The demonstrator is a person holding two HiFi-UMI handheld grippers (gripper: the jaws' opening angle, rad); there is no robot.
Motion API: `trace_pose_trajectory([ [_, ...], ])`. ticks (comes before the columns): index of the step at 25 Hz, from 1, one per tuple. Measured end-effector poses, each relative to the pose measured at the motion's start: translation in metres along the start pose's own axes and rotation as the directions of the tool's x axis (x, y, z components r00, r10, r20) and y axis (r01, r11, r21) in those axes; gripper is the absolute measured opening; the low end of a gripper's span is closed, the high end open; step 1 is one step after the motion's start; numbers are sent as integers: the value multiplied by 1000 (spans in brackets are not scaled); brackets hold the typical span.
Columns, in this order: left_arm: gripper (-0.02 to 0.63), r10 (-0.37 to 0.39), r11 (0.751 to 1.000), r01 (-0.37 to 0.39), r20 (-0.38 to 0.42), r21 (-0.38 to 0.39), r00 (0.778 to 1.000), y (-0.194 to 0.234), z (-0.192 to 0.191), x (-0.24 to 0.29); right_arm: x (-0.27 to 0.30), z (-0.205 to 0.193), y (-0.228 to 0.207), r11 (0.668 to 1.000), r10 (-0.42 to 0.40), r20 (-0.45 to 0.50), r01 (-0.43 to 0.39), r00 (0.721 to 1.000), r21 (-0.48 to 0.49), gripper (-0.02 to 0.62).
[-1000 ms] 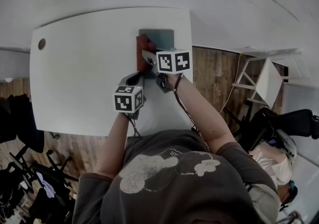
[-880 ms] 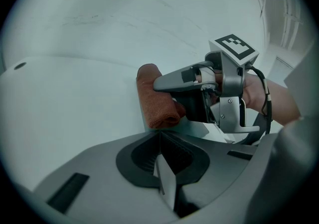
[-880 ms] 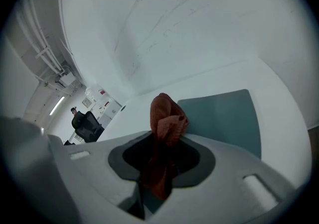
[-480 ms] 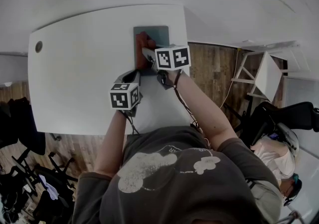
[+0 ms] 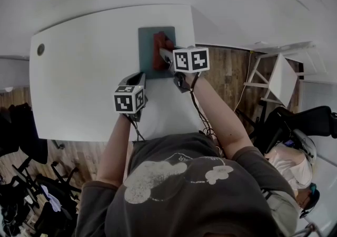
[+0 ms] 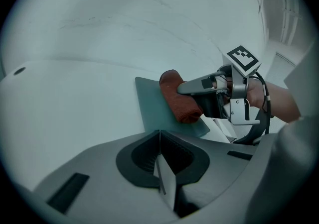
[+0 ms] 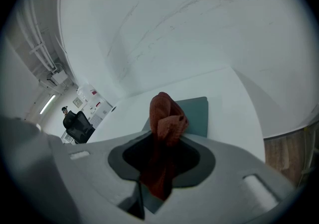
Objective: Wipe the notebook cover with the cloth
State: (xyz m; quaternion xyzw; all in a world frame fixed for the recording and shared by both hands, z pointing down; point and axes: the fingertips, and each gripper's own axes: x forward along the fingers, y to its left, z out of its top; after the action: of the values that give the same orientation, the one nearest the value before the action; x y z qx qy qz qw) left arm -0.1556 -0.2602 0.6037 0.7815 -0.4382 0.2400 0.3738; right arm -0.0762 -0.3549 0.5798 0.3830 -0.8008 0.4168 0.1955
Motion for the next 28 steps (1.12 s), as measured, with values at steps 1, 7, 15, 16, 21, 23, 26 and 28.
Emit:
trace_pose_trajectory([
  [1, 8, 2, 1000, -2, -2, 5, 1000, 0, 0, 0, -3, 0, -3, 1000, -7, 3, 7, 1000, 4, 106],
  [7, 8, 15, 1000, -15, 1, 9, 1000, -2, -1, 2, -21, -4, -24, 999, -40, 16, 39, 999, 31, 106],
  [15, 8, 8, 1000, -8, 13, -16, 1000, -4, -3, -2, -41, -11, -38, 996, -73, 23, 72, 997, 47, 106],
  [16, 8, 5, 1000, -5, 16, -23, 1000, -4, -3, -2, -43, -12, -39, 996, -78, 22, 77, 997, 44, 106],
  [21, 8, 2, 1000, -1, 21, -31, 1000, -4, -4, -1, -50, -16, -47, 994, -101, 8, 101, 995, 44, 106],
  [23, 8, 2, 1000, -1, 21, -28, 1000, -4, -4, -2, -54, -16, -48, 993, -112, 5, 112, 994, 35, 106],
  [26, 8, 11, 1000, -10, 12, -24, 1000, -6, -5, -5, -61, -10, -42, 993, -115, 29, 115, 993, 27, 105],
  [28, 8, 14, 1000, -14, 2, -22, 1000, -7, -8, -8, -62, -7, -33, 995, -95, 41, 94, 995, 24, 106],
])
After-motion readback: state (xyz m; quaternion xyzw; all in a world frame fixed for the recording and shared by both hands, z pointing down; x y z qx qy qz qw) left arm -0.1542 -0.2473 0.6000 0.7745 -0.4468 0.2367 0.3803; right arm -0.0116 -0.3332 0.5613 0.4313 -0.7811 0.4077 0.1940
